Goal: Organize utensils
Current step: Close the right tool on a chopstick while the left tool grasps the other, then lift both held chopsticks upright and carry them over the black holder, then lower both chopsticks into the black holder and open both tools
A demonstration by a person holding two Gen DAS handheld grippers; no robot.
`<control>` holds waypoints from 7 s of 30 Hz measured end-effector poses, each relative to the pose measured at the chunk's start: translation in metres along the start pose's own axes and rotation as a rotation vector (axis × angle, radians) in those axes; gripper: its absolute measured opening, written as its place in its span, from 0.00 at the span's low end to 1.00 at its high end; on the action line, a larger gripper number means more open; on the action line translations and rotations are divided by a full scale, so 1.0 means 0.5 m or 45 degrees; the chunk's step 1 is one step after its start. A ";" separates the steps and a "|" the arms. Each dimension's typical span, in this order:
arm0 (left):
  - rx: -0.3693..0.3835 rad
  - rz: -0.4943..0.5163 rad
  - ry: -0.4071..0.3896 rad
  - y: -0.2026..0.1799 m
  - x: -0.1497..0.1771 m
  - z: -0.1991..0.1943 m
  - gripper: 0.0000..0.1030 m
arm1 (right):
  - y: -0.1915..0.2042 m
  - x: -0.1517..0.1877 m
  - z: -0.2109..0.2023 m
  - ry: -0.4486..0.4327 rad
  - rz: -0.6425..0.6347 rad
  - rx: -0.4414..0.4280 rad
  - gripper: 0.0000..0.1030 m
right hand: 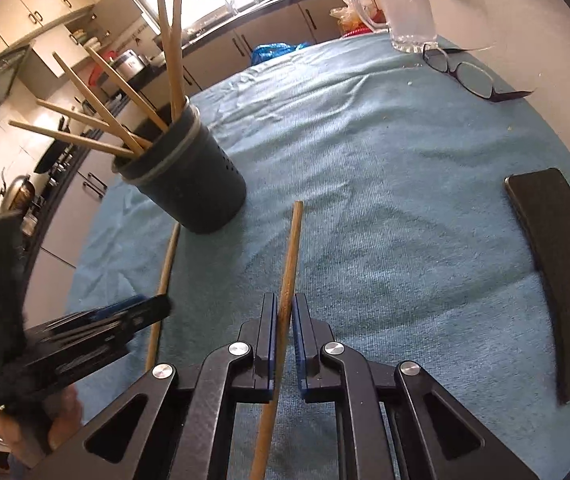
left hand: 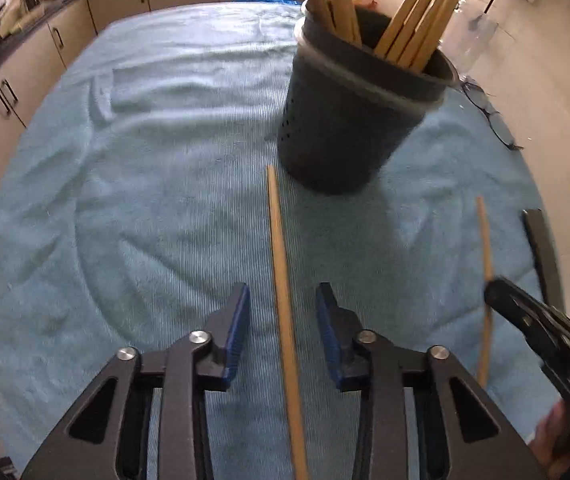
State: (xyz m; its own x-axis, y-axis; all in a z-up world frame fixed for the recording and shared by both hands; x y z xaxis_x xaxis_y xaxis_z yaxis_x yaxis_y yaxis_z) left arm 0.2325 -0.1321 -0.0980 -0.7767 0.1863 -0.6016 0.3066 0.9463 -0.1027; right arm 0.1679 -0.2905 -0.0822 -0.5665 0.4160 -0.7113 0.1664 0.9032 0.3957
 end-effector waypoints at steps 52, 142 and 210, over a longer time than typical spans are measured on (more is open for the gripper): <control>0.125 -0.110 -0.589 0.054 -0.013 -0.366 0.07 | 0.169 -0.048 -0.220 -0.466 -0.163 -0.304 0.07; 0.111 -0.077 -0.621 0.028 -0.042 -0.379 0.07 | 0.171 -0.091 -0.285 -0.544 -0.158 -0.302 0.07; 0.130 -0.132 -0.653 0.013 -0.309 -0.235 0.21 | 0.175 -0.298 -0.041 -0.449 -0.159 -0.192 0.12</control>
State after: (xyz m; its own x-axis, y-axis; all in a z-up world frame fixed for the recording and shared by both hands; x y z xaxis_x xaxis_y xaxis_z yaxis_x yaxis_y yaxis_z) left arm 0.2897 -0.1235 0.0874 -0.4448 -0.0838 -0.8917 0.3143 0.9177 -0.2430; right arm 0.2505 -0.2757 0.0702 -0.2590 0.3385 -0.9046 -0.0215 0.9343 0.3557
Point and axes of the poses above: each gripper's, at about its wrist camera, not at the fingertips, and z roughly the way its jaws point, y to its left, x to its underside, the point moved 5 cm from there along z, roughly the way its jaws point, and after that the axes turned 15 degrees about -y, right-handed, at the moved point
